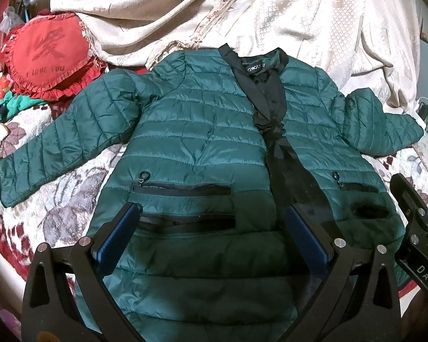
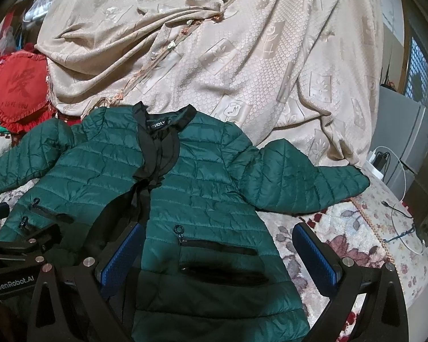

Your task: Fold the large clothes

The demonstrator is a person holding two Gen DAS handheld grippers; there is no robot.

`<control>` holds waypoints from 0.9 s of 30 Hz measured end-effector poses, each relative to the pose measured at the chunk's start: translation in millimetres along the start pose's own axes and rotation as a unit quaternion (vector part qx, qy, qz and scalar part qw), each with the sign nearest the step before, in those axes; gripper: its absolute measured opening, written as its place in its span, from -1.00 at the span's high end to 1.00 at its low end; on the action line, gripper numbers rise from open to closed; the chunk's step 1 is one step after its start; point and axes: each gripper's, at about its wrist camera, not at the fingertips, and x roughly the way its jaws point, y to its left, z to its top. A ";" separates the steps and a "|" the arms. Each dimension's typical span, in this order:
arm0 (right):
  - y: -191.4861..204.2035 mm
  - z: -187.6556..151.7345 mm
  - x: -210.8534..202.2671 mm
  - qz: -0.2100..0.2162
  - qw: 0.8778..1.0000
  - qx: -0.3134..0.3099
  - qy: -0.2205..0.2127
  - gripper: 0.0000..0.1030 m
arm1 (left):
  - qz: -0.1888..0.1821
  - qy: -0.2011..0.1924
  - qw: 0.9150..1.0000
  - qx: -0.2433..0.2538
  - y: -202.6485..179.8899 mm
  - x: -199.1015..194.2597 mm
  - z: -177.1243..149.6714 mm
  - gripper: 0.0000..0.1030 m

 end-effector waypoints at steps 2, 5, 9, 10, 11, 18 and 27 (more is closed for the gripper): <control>-0.1 -0.2 0.1 0.000 1.000 0.000 0.001 -1.00 | 0.000 0.000 1.000 0.000 -0.2 0.0 -0.1 -0.99; -0.5 -0.5 -0.4 -0.006 1.000 0.003 0.000 -1.00 | -0.003 0.000 1.000 -0.002 1.0 -0.7 -0.4 -0.99; -0.9 -1.3 0.5 -0.005 1.000 0.001 0.002 -1.00 | -0.009 -0.001 1.000 -0.006 3.6 -1.7 -0.5 -0.99; -0.5 -1.7 0.7 -0.005 1.000 0.000 0.002 -1.00 | -0.010 0.000 1.000 -0.007 3.4 -1.3 -0.3 -0.99; -0.5 -2.0 -0.2 -0.006 1.000 -0.001 0.002 -1.00 | -0.010 0.001 1.000 -0.006 3.2 -1.0 0.0 -0.99; -0.5 -2.6 -0.8 -0.006 1.000 0.000 -0.004 -1.00 | 0.002 0.000 1.000 -0.002 0.5 -1.0 -0.5 -0.99; -1.7 -2.9 -2.8 -0.005 1.000 0.002 -0.005 -1.00 | -0.006 -0.009 1.000 -0.012 4.9 -4.7 -1.2 -0.99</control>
